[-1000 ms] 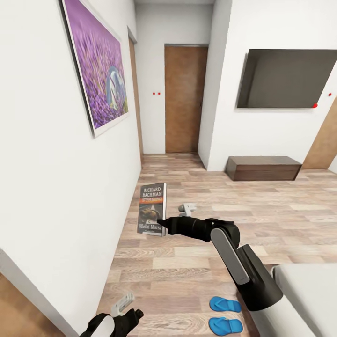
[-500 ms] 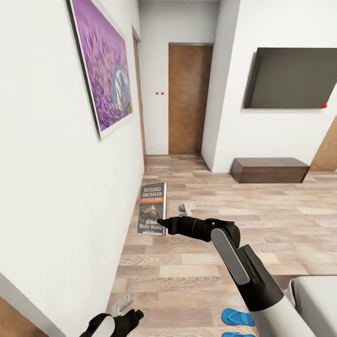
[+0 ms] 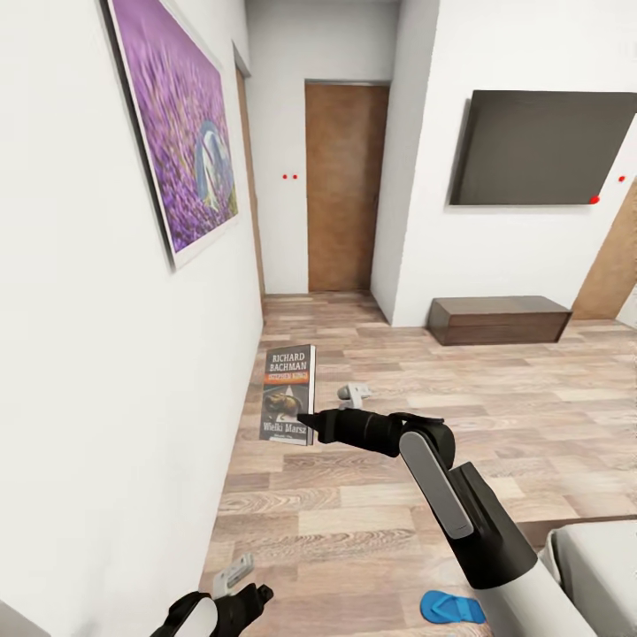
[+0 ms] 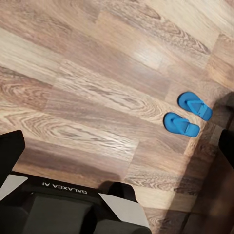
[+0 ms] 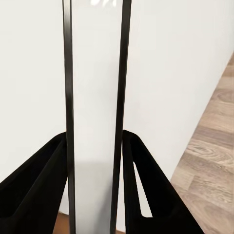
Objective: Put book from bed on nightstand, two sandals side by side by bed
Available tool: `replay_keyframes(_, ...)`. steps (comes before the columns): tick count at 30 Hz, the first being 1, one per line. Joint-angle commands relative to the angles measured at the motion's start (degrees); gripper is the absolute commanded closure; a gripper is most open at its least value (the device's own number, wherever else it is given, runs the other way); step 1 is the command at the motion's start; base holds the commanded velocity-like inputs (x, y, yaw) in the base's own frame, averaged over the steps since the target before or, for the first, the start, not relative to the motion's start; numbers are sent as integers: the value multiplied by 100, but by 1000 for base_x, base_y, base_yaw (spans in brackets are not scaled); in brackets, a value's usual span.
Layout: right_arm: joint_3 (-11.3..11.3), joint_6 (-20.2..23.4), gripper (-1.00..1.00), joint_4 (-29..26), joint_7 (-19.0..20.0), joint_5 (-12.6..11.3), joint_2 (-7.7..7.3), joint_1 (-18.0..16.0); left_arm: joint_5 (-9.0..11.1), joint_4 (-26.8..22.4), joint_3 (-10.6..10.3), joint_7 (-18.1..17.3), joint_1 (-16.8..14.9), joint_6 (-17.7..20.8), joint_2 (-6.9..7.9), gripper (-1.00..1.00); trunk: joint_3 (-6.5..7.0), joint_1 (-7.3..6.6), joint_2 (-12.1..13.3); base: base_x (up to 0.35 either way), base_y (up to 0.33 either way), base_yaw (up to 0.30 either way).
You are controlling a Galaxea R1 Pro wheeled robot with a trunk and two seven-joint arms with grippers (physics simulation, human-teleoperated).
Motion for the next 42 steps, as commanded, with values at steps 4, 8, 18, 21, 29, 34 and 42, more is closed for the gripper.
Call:
replay_keyframes(4, -6, 24, 100, 1, 55, 49, -1, -5, 58, -13, -27, 50, -4, 0, 8, -100, -7, 1, -5, 133, 45, -25)
replay_keyframes(8, -7, 25, 100, 0, 55, 48, -3, -4, 57, -13, -26, 46, -5, 1, 8, -100, -7, 1, -5, 218, 74, -13)
replay_keyframes(18, -7, 25, 100, 0, 62, 46, -5, -4, 55, -13, -27, 43, -7, 1, 8, -100, -7, 1, -5, 288, 65, -3)
replay_keyframes(21, -7, 23, 100, -2, 63, 46, -5, -4, 55, -13, -26, 43, -7, 1, 8, -100, -7, 1, -5, 313, 18, -1)
replay_keyframes(29, -7, 24, 100, -7, 64, 46, -5, -4, 55, -13, -26, 43, -4, 1, 8, -100, -7, 1, -5, 319, 7, 0)
replay_keyframes(34, -8, 24, 100, -8, 63, 46, -5, -4, 55, -13, -27, 43, -5, 1, 8, -100, -7, 1, -5, 323, 2, 0)
replay_keyframes(42, -11, 22, 100, -8, 63, 46, -12, -4, 55, -11, -27, 43, -5, 1, 13, -100, -7, 1, -5, 324, 0, 0)
